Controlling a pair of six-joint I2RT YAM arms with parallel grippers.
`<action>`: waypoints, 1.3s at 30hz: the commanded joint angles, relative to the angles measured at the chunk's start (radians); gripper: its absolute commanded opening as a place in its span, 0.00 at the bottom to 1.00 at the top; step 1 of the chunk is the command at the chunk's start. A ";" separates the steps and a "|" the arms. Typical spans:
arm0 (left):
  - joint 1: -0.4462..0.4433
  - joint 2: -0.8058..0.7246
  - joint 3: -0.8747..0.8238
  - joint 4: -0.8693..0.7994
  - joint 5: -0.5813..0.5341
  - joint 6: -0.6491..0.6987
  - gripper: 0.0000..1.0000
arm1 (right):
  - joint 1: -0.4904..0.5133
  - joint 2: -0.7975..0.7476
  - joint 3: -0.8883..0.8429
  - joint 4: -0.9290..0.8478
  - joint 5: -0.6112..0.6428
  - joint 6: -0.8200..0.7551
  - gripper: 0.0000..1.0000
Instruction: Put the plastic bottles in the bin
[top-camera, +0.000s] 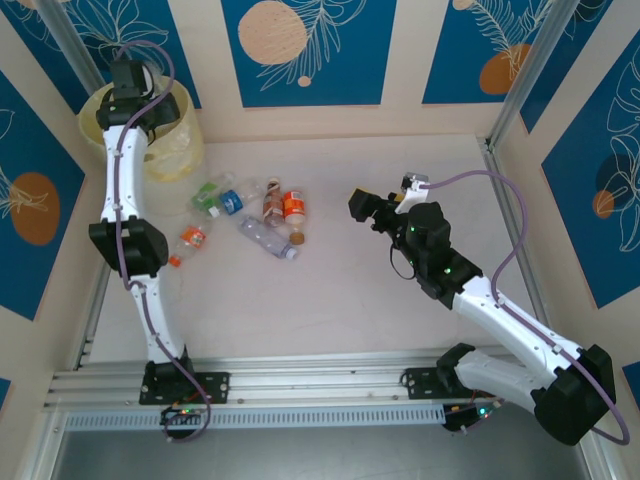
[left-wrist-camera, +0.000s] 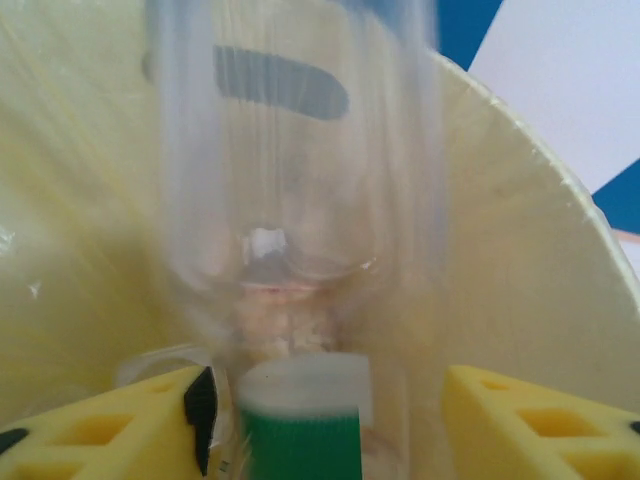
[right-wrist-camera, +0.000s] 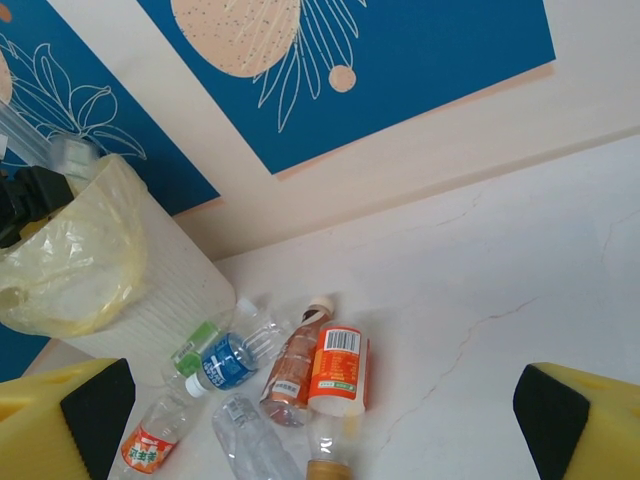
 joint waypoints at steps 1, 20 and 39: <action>0.006 -0.056 0.034 -0.009 0.041 -0.013 0.71 | -0.005 -0.017 -0.011 -0.009 -0.003 0.007 1.00; -0.013 -0.270 -0.048 0.041 0.384 -0.061 1.00 | -0.024 -0.016 -0.064 0.025 -0.038 -0.008 1.00; -0.306 -0.682 -0.723 0.455 0.326 -0.045 1.00 | -0.062 0.059 -0.124 0.163 -0.210 -0.104 1.00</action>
